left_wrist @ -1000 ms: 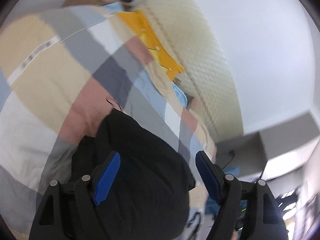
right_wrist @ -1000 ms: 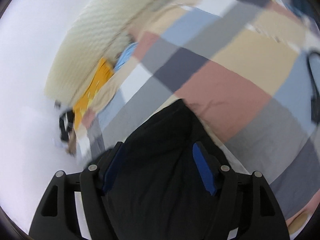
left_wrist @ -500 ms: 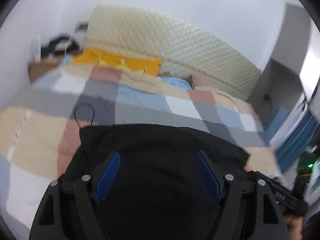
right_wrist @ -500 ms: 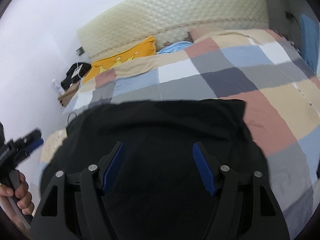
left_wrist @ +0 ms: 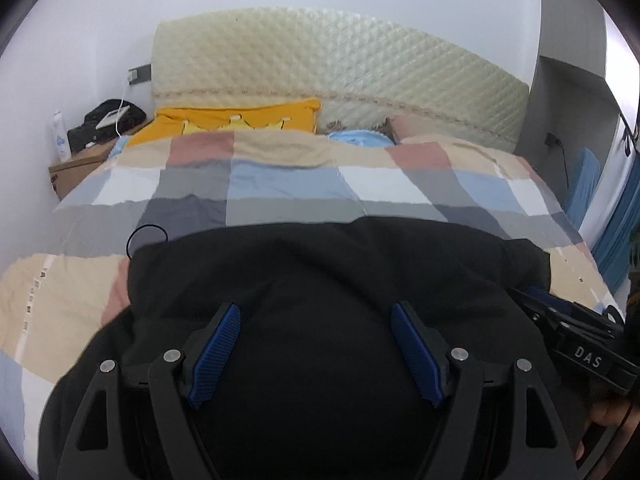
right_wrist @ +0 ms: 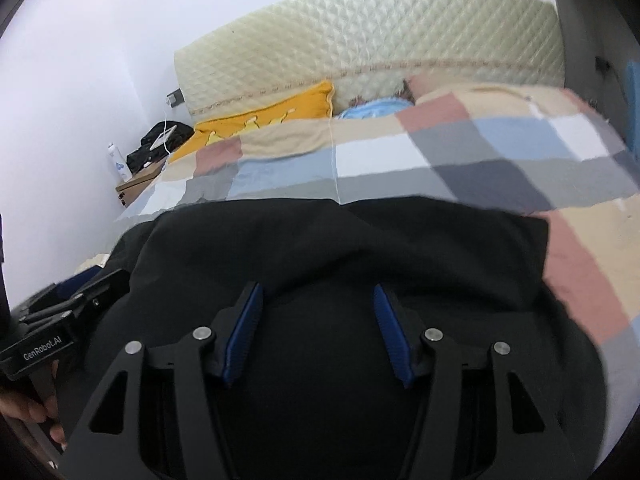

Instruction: Fold large clothes

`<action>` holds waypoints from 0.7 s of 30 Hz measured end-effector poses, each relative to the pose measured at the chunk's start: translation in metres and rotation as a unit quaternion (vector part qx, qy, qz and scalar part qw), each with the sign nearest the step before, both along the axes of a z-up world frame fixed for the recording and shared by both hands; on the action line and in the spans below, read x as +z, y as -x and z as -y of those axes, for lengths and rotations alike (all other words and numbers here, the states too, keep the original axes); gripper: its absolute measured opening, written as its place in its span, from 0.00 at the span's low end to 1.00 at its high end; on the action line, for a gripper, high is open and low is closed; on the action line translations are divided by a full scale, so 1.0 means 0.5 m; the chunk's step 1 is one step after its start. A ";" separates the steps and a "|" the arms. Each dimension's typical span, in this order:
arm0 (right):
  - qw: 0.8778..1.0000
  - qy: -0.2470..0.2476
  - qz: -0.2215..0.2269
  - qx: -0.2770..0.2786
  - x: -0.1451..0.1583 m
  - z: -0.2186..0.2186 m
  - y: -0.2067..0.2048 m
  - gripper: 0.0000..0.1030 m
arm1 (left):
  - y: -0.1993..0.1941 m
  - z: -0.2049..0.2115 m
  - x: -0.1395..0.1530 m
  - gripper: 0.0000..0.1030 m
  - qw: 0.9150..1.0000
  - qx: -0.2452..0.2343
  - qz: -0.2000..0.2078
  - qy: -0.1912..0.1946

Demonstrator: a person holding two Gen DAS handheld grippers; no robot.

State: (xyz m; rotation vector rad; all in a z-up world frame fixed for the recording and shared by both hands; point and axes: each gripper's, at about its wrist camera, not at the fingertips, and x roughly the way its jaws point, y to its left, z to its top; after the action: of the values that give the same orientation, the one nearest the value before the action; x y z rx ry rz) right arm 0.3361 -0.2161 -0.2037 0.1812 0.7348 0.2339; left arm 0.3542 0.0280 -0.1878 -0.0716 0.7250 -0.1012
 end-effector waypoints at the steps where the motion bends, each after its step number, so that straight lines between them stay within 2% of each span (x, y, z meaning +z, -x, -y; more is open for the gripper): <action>1: 1.000 0.001 -0.004 0.003 -0.008 -0.004 -0.011 0.57 | -0.007 -0.001 -0.004 0.75 1.000 0.001 -0.001 -0.005; 9: 0.998 0.053 -0.016 0.012 -0.055 -0.053 -0.057 0.57 | -0.043 0.000 -0.045 0.78 1.000 0.001 -0.013 -0.011; 15: 0.998 0.057 -0.008 0.007 -0.086 -0.054 -0.063 0.57 | -0.052 0.005 -0.070 0.80 1.000 -0.001 -0.020 -0.014; 21: 0.998 0.064 -0.005 0.007 -0.087 -0.054 -0.043 0.57 | -0.032 0.003 -0.063 0.80 1.000 -0.007 -0.009 -0.010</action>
State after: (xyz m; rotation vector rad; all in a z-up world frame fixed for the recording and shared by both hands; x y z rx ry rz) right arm 0.3574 -0.1893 -0.2474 0.0553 0.7582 0.1979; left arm 0.3699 0.0266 -0.2190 -0.0476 0.7452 -0.1069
